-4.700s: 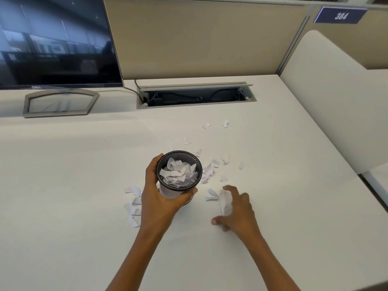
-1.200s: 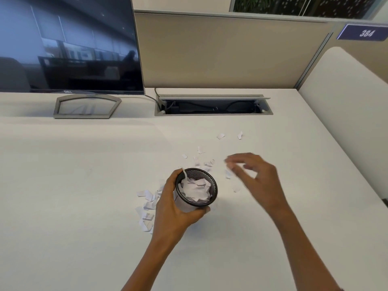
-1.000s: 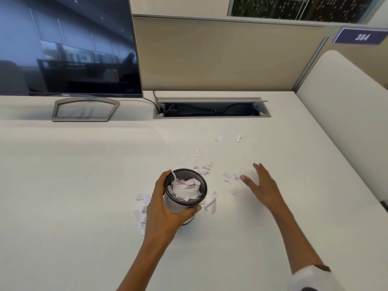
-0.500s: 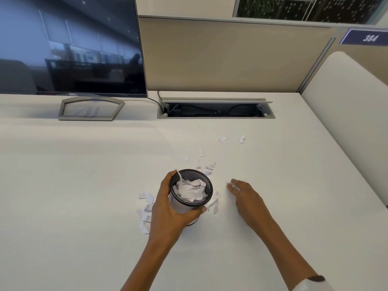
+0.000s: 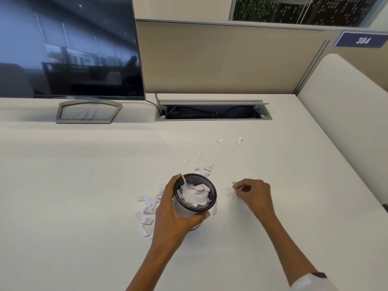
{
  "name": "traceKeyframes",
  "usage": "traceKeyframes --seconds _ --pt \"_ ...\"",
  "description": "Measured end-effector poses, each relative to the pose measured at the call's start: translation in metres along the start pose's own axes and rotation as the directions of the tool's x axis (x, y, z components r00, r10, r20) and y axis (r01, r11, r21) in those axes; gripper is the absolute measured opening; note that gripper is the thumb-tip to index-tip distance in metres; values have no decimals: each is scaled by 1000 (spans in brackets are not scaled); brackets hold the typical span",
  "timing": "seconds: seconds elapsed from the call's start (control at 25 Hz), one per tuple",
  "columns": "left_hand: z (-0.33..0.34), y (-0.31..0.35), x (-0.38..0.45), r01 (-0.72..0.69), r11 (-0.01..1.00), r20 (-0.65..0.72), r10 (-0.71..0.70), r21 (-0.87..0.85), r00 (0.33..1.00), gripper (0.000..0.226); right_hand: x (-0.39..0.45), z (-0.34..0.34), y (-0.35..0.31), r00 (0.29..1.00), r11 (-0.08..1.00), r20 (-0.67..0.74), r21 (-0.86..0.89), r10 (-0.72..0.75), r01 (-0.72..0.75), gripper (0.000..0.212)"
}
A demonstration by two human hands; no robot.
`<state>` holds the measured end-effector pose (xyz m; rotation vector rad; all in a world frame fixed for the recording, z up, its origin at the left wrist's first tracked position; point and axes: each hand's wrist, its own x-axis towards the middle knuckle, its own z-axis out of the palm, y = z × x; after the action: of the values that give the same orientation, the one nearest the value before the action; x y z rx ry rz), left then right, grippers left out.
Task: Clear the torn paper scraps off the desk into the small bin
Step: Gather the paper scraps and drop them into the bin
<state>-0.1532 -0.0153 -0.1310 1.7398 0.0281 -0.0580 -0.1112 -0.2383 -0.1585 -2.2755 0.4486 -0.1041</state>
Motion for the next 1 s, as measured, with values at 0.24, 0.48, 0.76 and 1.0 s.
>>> traceKeyframes --seconds 0.24,0.48,0.76,1.0 --pt "7 -3 2 -19 1000 18 19 3 1000 94 -39 -22 -71 948 899 185 405 -260 168 22" --pt "5 -2 1 -8 1000 1 8 -1 1000 93 -18 -15 -79 903 867 288 475 -318 154 12" --pt "-4 1 4 5 1000 -38 -5 -1 999 91 48 59 -28 937 930 308 -268 -164 252 51" --pt "-6 3 5 15 1000 -59 -15 -5 998 93 37 82 -21 849 674 384 -522 -362 523 39"
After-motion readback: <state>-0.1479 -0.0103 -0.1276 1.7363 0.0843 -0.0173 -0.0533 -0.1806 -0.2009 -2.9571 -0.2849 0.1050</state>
